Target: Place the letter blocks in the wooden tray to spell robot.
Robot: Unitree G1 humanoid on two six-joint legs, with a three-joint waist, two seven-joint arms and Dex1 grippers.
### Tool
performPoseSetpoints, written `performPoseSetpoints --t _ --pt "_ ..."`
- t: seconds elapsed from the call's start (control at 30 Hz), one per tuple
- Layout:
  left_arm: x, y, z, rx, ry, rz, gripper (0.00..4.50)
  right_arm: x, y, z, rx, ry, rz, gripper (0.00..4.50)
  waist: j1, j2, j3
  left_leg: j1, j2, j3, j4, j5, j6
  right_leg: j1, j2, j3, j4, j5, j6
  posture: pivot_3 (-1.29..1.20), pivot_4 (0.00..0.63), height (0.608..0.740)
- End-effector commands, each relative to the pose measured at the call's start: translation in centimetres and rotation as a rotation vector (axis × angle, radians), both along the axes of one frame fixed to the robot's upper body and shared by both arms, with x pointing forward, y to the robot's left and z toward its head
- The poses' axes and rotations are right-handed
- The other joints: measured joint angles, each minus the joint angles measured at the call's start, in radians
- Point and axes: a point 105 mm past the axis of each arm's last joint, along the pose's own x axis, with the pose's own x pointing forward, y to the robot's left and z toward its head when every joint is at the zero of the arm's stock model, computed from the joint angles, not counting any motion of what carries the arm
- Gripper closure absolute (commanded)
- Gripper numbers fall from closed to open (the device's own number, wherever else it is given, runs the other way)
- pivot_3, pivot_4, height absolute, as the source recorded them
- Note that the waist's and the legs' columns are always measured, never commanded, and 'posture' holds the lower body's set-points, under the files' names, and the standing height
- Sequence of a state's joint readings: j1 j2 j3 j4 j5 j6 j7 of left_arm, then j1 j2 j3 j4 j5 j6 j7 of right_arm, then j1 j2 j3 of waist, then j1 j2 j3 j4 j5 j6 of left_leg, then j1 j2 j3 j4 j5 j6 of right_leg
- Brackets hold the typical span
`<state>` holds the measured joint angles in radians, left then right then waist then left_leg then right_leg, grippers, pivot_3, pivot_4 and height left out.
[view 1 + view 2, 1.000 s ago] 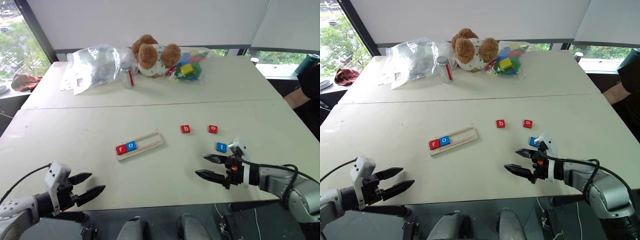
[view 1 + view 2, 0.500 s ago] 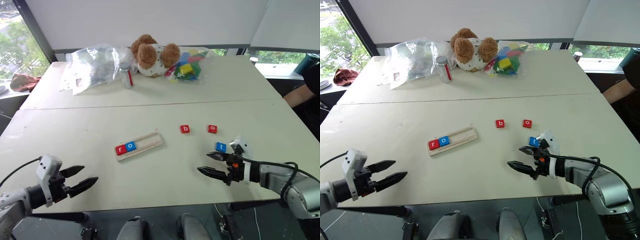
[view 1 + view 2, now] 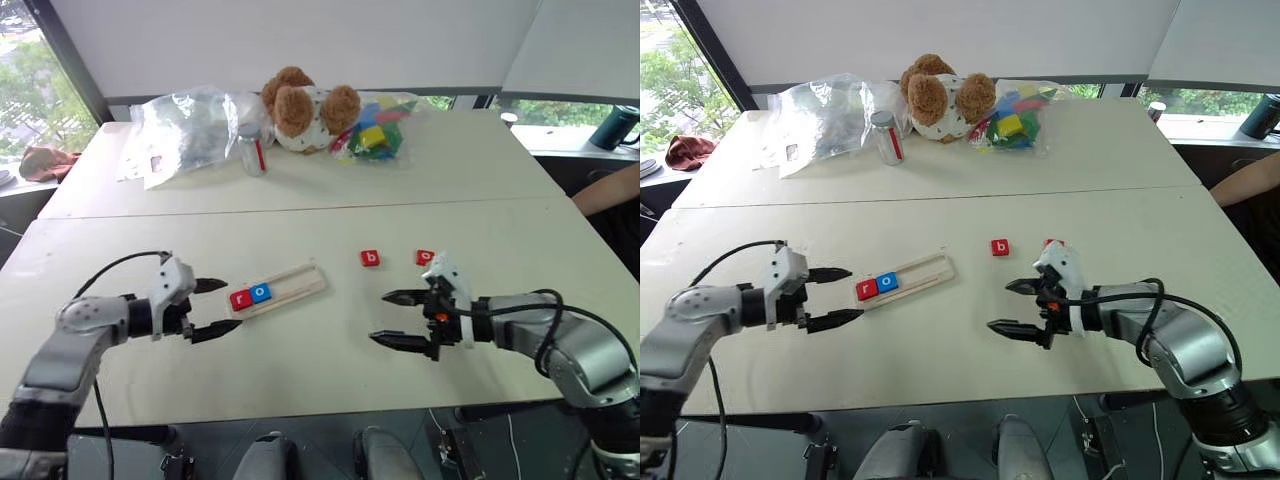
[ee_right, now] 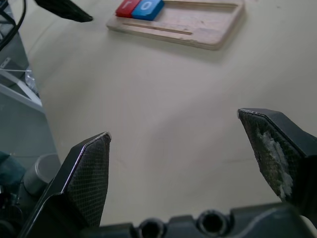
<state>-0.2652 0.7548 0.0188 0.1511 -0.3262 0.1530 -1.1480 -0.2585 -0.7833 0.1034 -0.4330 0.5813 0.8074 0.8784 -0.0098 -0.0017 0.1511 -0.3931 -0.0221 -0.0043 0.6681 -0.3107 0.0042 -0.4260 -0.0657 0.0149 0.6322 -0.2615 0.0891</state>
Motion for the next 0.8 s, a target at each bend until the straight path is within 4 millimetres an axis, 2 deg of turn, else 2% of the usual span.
performPoseSetpoints --t 0.03,0.2,0.5,0.6,0.63,0.8 --pt "1.0 0.0 -0.4 0.021 -0.025 -0.030 0.00 -0.3 0.8 0.8 0.007 -0.052 0.007 0.02 0.000 0.000 0.000 0.000 0.000 0.000 0.001 0.000 0.000 0.000 0.000 0.000 0.000 0.000 0.000 0.00 0.150 0.740" --pt "0.9 -0.8 -1.5 0.027 -0.018 -0.074 0.00 -0.5 -0.1 0.5 -0.009 -0.062 -0.044 0.02 0.000 0.000 0.000 0.000 0.000 0.000 0.001 0.000 0.000 0.000 0.000 0.000 0.001 0.000 0.000 0.00 0.150 0.740" --pt "1.1 -0.8 -3.0 0.039 -0.010 -0.072 0.00 -0.7 -0.1 0.7 -0.008 -0.065 -0.054 0.02 0.000 -0.001 0.000 0.002 0.000 0.000 0.002 0.000 0.000 0.001 0.001 0.000 0.005 0.000 0.000 0.00 0.150 0.740" --pt "1.0 -0.7 -3.4 0.031 0.009 -0.070 0.83 -0.6 -0.1 0.8 -0.009 -0.067 -0.053 0.00 0.002 -0.001 0.000 0.002 0.000 0.000 0.005 0.000 0.001 0.001 0.001 0.000 0.007 0.000 0.001 0.00 0.150 0.740" --pt "1.0 -0.7 -3.6 0.033 0.015 -0.071 1.36 -0.6 -0.1 0.8 -0.010 -0.067 -0.052 0.00 0.001 -0.001 0.000 0.001 0.000 0.000 0.008 0.000 0.001 0.001 0.001 0.000 0.009 0.000 0.001 0.00 0.150 0.740" --pt "0.8 -0.7 -3.8 0.061 0.026 -0.094 1.40 -0.4 -0.5 0.8 -0.016 -0.071 -0.066 0.00 -0.001 -0.001 0.000 0.002 0.000 0.000 0.015 -0.001 0.002 0.003 0.001 0.000 0.014 0.000 0.001 0.00 0.150 0.740"
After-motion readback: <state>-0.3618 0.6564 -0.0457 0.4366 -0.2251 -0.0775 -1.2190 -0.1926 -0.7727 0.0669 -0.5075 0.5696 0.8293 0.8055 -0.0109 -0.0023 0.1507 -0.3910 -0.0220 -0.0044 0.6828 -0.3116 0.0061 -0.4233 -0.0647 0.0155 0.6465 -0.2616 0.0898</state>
